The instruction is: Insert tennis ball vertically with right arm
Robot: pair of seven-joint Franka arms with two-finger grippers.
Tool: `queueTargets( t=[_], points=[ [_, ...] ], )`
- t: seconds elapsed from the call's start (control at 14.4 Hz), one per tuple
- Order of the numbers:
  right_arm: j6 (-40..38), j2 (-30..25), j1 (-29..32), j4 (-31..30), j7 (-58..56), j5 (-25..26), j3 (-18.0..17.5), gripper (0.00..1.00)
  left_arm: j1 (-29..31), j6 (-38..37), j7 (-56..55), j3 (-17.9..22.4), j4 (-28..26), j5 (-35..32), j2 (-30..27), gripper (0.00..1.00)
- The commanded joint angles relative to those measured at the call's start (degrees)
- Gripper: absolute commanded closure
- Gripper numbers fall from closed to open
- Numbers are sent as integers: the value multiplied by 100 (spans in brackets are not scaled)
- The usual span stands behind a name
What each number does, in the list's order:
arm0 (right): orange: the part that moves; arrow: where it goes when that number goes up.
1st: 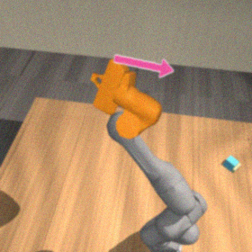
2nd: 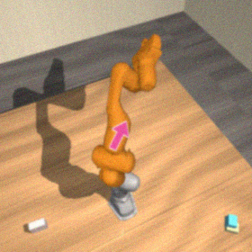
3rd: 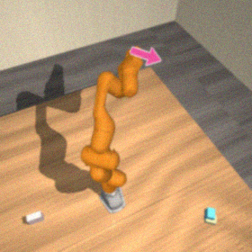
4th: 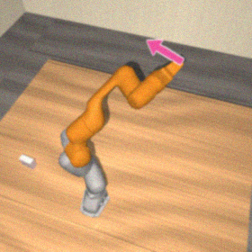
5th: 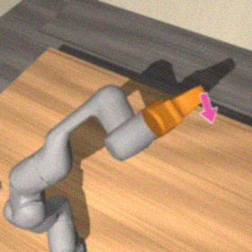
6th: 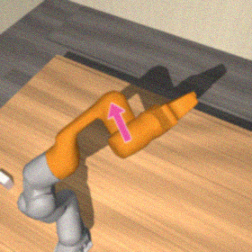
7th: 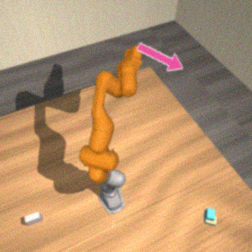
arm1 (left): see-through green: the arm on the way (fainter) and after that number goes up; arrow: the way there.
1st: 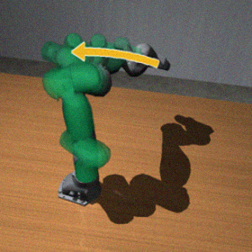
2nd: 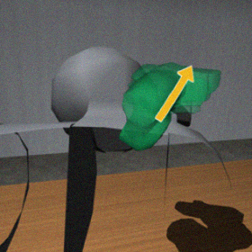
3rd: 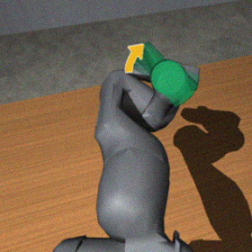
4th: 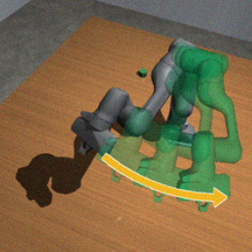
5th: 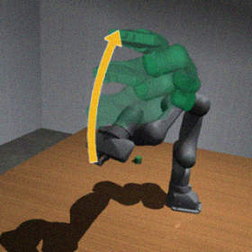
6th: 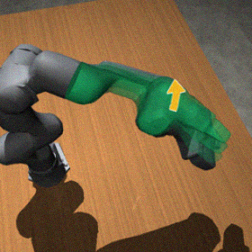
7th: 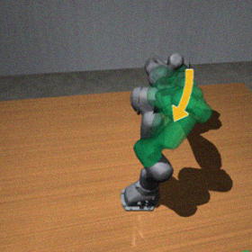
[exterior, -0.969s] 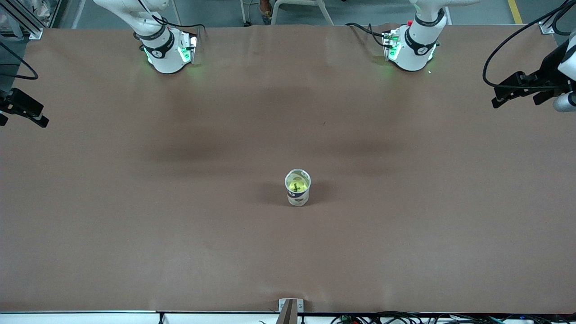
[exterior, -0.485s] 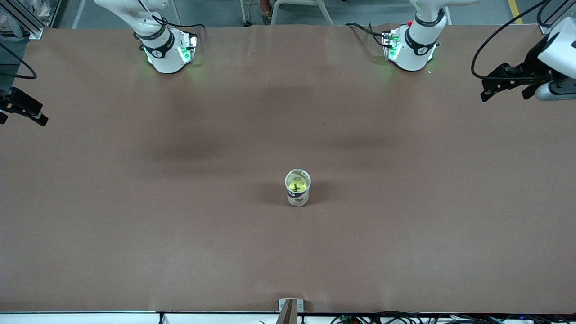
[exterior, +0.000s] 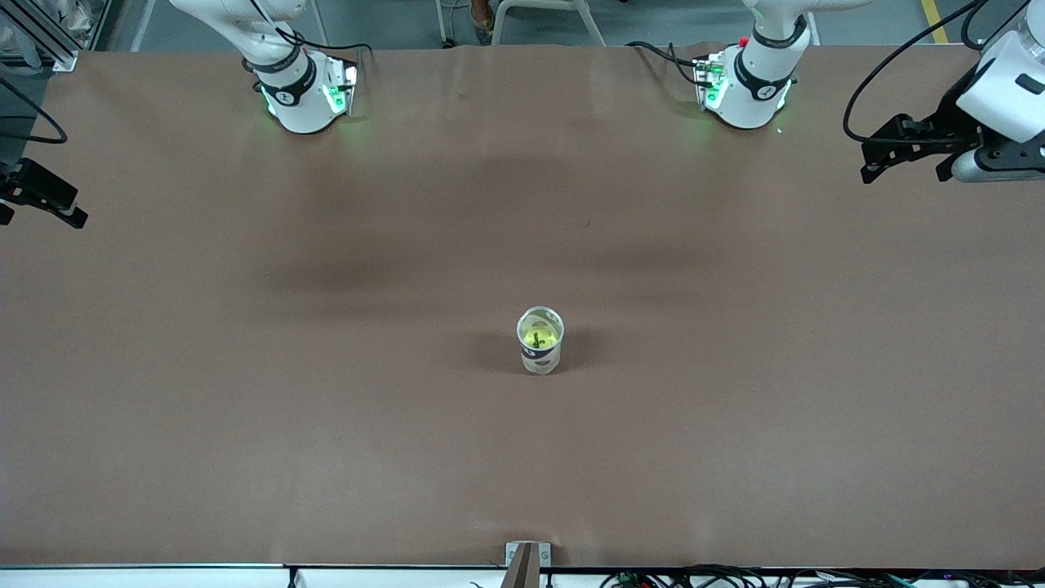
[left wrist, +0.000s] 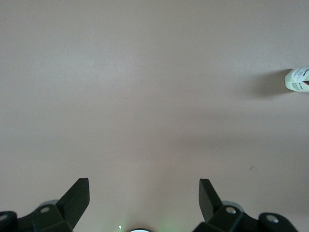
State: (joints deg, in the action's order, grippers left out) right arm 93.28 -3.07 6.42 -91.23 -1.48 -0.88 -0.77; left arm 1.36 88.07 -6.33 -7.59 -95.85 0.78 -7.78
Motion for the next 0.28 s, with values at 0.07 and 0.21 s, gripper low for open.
queueTargets(
  t=[0.07, 0.21],
  points=[
    [181, -106, 44, -299, -19, 88, -38, 0, 74, -115, 79, -32, 163, -113, 110, 0],
    [226, -150, 18, -361, -19, 88, -46, 0, 74, -115, 35, -32, 224, -113, 110, 0]
  ],
)
